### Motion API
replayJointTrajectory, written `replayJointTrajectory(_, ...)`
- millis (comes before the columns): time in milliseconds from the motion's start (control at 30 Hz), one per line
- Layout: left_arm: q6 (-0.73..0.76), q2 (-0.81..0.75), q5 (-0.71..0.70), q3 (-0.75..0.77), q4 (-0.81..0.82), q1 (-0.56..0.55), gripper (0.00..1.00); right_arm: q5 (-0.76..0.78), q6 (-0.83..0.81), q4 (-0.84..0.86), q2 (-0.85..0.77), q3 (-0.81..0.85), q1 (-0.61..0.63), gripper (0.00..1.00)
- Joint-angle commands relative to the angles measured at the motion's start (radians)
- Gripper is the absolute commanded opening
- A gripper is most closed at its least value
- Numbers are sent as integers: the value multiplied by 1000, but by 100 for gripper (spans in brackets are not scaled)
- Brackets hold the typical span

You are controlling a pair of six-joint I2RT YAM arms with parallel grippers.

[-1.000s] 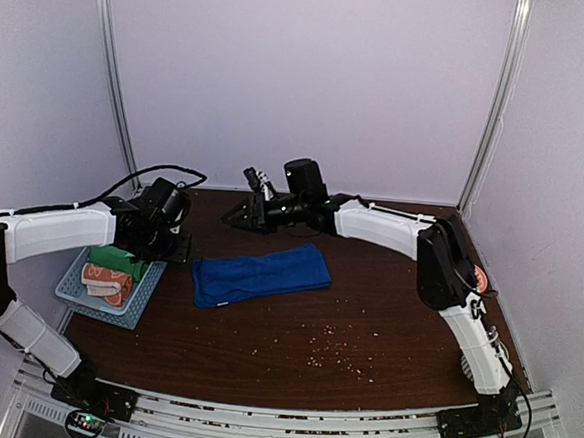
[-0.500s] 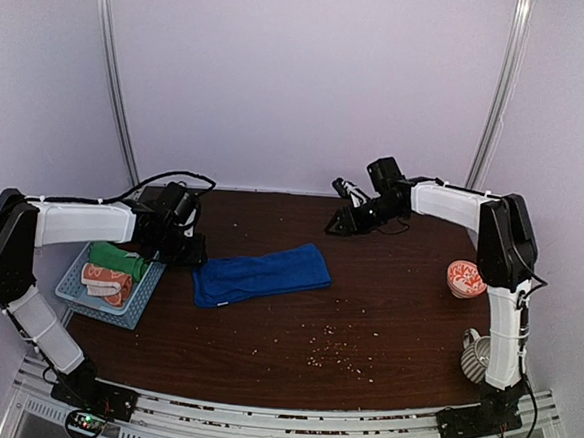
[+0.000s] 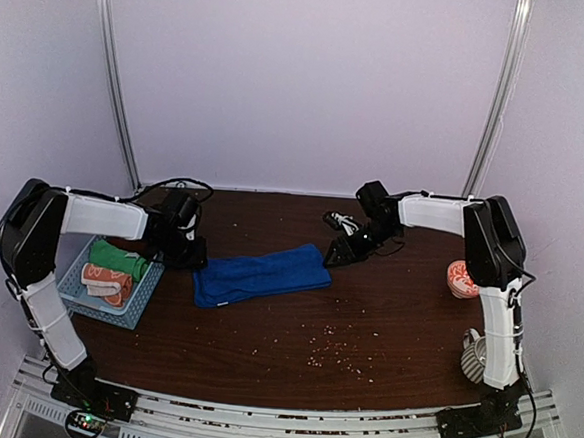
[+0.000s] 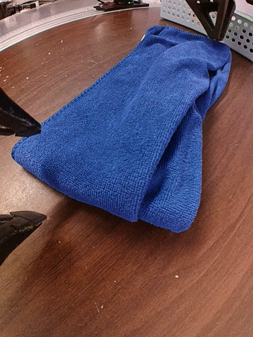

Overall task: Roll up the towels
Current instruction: Smooth out the towel at the center of the board.

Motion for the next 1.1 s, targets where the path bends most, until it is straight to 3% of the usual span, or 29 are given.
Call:
replayJointTrajectory(0,28,45,23,45,59,22,32,-36,-16,-23,16,35,-2,50)
replayJointTrajectory(333,60,124,48,96,68,34,23,-75,-30,-46,51,41,-2,51)
replayJointTrajectory(500,60,110,54,81,71,35,0,-78,-35,-55,53,51,-8,52)
replayJointTrajectory(733,77,-15,3,69,-29,35,0,-93,-36,-55,44,47,-20,52)
replayJointTrajectory(1067,97,-12,-29,70,-129,52,0,-108,-36,-63,65,69,-20,52)
